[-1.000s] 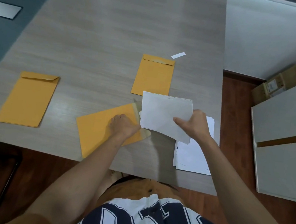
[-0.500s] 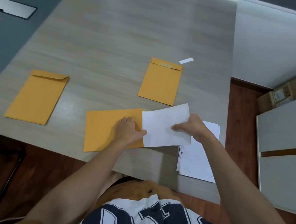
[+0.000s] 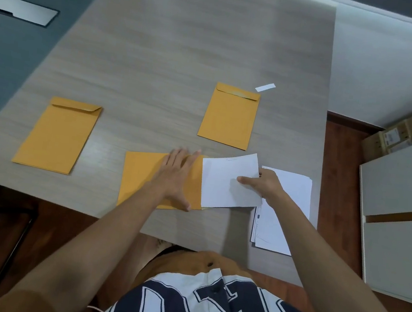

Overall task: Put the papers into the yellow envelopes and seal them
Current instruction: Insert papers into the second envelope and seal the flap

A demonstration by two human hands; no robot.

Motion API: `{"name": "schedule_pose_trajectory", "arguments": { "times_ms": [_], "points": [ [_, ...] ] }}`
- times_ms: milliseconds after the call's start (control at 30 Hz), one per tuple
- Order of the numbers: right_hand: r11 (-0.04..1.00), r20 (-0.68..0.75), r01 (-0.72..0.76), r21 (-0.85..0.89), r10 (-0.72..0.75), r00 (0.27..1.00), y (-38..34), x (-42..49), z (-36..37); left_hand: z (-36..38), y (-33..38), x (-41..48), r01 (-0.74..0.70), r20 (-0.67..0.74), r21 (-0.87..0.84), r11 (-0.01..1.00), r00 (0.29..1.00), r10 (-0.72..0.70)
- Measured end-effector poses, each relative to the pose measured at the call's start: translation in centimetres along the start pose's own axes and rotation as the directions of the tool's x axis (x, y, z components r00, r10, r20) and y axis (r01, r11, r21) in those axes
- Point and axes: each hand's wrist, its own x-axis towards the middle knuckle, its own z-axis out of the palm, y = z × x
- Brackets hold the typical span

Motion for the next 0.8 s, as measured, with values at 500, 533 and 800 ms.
{"name": "schedule_pose_trajectory", "arguments": {
  "times_ms": [500,533,800],
  "points": [
    [1.0,-0.026,0.018,-0.021,-0.019,0.999,0.7,-0.2,2.1,-0.3,0.6,0.1,-0.128,-0.046,0.112,0.985,0.99,0.134],
    [0.999,-0.013,0.027,-0.018,-0.027,1.0,0.6,-0.4,2.6,-0.3,0.8,0.1,-0.133,-0.052,0.092,0.987,0.989,0.138],
    [0.986,0.042,0.132,-0.098,-0.128,0.991,-1.1,-1.8,5.0,0.0,2.4,-0.3,-0.188,-0.117,0.095,0.978,0.973,0.198]
  ]
}}
